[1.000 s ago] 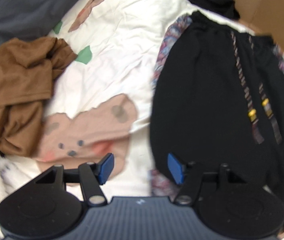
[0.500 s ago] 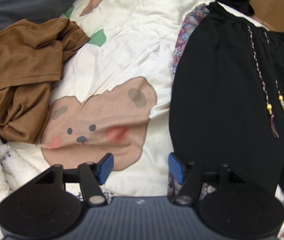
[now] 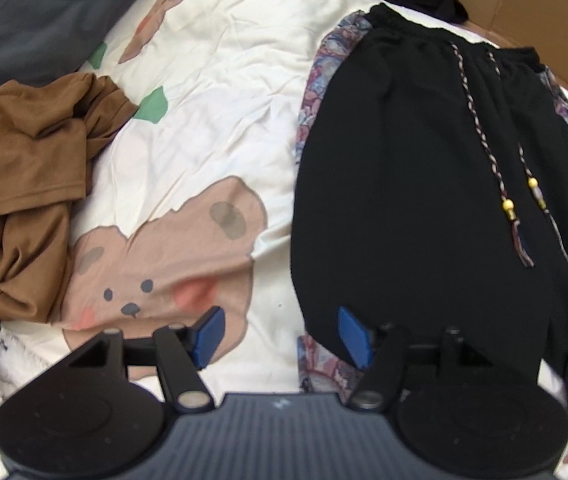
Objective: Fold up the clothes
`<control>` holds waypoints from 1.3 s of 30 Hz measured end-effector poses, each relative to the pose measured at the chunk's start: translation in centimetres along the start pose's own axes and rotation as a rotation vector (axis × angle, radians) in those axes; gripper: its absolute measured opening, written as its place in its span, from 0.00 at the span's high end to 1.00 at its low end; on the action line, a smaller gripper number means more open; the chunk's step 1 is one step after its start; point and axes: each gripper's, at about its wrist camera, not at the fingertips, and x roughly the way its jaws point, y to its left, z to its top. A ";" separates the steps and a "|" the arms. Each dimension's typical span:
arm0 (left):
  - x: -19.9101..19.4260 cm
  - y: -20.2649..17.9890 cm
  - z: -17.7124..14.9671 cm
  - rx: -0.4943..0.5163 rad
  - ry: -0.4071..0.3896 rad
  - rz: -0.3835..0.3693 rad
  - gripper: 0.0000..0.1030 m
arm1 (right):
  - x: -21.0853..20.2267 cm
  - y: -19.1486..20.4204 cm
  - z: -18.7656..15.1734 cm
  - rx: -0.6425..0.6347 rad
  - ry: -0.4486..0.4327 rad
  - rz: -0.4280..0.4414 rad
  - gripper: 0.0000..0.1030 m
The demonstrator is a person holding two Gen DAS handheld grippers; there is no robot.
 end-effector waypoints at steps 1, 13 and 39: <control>-0.1 -0.1 0.1 0.002 -0.004 -0.001 0.36 | -0.2 0.0 0.1 0.005 -0.001 0.006 0.57; -0.5 -0.5 0.2 0.020 -0.008 -0.013 0.36 | -0.7 0.2 -0.5 0.000 0.038 0.007 0.77; -0.5 -2.4 0.6 0.032 -0.007 -0.054 0.35 | -9.2 -7.2 2.0 0.037 0.033 -0.299 0.95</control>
